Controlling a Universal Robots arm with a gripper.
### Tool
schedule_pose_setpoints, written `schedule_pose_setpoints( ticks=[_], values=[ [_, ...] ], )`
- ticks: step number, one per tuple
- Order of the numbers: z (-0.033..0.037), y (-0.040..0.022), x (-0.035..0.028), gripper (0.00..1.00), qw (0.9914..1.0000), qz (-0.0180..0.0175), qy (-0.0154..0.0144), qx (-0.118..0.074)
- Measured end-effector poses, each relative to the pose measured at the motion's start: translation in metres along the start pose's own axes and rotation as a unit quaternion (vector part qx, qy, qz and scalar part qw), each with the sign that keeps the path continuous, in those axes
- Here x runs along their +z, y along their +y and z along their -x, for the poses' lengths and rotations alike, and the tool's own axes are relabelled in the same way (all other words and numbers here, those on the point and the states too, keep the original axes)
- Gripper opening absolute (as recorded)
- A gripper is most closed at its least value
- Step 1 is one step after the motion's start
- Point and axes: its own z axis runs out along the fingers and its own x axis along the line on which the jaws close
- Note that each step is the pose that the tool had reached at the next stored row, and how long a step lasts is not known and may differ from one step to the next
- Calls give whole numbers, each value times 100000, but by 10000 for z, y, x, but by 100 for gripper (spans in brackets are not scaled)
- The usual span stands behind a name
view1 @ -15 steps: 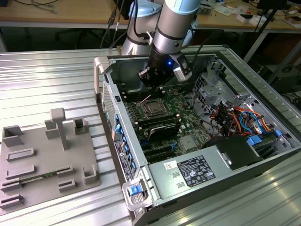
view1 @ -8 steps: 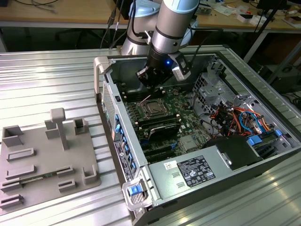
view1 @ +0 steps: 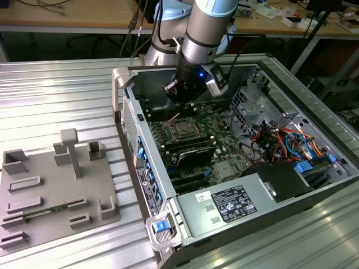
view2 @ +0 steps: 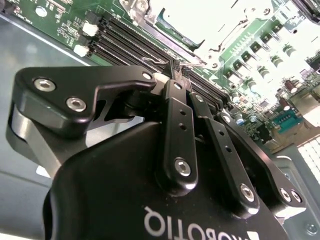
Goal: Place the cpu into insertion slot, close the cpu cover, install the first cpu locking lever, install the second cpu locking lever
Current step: 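Install the first cpu locking lever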
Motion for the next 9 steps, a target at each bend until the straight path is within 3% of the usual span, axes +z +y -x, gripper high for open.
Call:
schedule_pose_setpoints(
  ticks=[6,9],
  values=[
    [101,-3,60,11,100000,-8,9,-56],
    [109,2,90,11,100000,-11,7,-59]
  ],
)
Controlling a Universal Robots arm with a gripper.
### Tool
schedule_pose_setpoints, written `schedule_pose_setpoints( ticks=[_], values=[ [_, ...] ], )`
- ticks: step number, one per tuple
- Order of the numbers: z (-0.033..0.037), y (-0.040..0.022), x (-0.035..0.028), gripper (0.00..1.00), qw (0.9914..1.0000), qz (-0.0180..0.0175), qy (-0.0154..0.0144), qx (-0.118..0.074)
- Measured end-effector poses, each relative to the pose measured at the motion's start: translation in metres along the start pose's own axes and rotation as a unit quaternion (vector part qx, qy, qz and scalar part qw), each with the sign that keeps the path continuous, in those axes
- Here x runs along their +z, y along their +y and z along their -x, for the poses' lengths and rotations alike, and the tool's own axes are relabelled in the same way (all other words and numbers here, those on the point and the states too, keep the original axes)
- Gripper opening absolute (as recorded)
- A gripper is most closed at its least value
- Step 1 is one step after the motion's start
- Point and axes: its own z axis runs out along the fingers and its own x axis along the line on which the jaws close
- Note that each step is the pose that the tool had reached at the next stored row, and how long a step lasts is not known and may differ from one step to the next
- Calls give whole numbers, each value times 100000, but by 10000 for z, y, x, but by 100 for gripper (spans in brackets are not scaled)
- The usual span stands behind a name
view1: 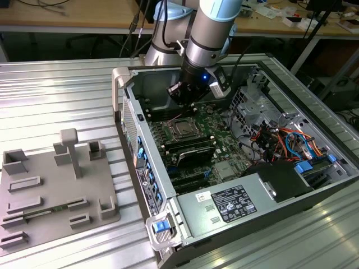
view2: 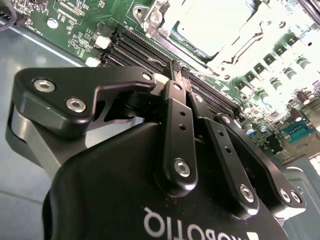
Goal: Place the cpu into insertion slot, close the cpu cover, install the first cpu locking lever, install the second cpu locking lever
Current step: 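Install the first cpu locking lever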
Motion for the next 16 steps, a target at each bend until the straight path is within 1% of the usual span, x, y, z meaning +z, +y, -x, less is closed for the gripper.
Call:
schedule_pose_setpoints(
  ticks=[5,13,15,16],
  values=[
    [1,2,39,11,100000,4,4,-2],
    [50,2,120,11,100000,-1,3,-35],
    [54,2,131,11,100000,-26,-103,-37],
    [54,1,132,11,100000,-60,-244,-42]
  ],
)
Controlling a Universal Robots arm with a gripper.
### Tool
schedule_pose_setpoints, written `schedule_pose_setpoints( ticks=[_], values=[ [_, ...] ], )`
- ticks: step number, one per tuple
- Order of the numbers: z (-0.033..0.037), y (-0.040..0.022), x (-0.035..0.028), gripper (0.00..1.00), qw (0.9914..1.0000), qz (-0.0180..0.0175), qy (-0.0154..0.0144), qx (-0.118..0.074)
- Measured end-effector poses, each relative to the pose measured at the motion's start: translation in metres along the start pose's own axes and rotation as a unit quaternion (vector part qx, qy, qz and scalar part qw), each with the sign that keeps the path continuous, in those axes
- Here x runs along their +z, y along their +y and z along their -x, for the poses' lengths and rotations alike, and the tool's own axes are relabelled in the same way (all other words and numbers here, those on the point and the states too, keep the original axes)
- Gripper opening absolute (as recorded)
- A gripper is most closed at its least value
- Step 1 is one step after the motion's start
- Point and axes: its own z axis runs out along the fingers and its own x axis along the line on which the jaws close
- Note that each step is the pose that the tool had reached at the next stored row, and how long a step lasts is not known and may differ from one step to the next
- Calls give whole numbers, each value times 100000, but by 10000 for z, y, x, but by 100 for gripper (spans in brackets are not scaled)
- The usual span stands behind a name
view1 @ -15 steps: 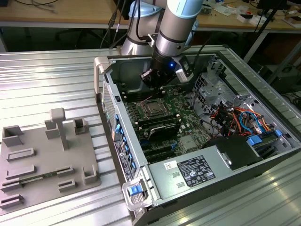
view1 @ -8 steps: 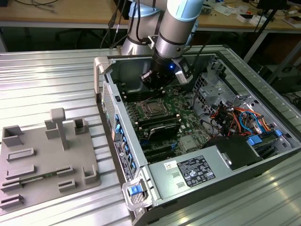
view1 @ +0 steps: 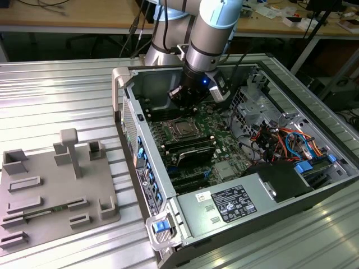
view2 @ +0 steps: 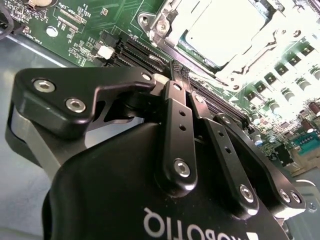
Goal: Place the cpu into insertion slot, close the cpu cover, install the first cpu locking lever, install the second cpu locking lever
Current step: 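Install the first cpu locking lever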
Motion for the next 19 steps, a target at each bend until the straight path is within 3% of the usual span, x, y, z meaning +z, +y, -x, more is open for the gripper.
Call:
schedule_pose_setpoints(
  ticks=[2,4,14,19],
  values=[
    [1,0,11,11,99997,-30,-815,-48],
    [1,0,17,11,99994,-58,-1076,-65],
    [0,-4,81,11,99994,17,-1083,-57],
    [1,-3,83,11,99994,27,-1087,-60]
  ],
)
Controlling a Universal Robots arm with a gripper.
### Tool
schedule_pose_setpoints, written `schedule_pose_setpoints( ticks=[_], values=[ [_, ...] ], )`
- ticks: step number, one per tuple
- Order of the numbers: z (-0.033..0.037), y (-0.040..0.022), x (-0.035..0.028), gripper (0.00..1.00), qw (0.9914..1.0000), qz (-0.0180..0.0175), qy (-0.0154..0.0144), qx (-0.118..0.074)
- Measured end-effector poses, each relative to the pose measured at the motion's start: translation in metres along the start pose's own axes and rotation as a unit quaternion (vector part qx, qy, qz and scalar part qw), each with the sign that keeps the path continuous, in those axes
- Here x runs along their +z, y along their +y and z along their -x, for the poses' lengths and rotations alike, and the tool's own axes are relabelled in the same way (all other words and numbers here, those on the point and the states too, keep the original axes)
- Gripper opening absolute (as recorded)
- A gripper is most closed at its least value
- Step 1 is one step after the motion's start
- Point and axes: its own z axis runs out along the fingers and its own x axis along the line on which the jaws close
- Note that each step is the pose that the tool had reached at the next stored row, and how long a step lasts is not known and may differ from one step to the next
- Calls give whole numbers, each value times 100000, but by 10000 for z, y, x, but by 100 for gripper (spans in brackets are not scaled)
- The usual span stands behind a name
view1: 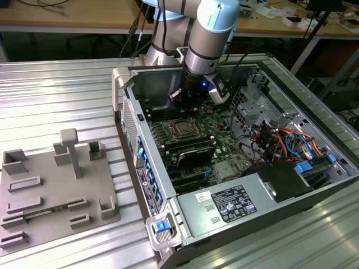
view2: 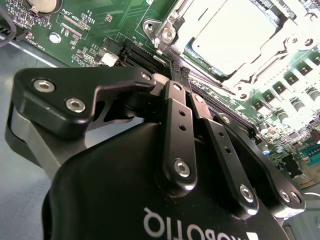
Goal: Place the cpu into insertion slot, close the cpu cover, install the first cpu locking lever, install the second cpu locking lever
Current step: 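Install the first cpu locking lever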
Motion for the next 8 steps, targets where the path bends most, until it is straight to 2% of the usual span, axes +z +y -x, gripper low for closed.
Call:
schedule_pose_setpoints(
  ticks=[8],
  values=[
    [1,0,-14,11,100000,15,-12,-2]
  ],
)
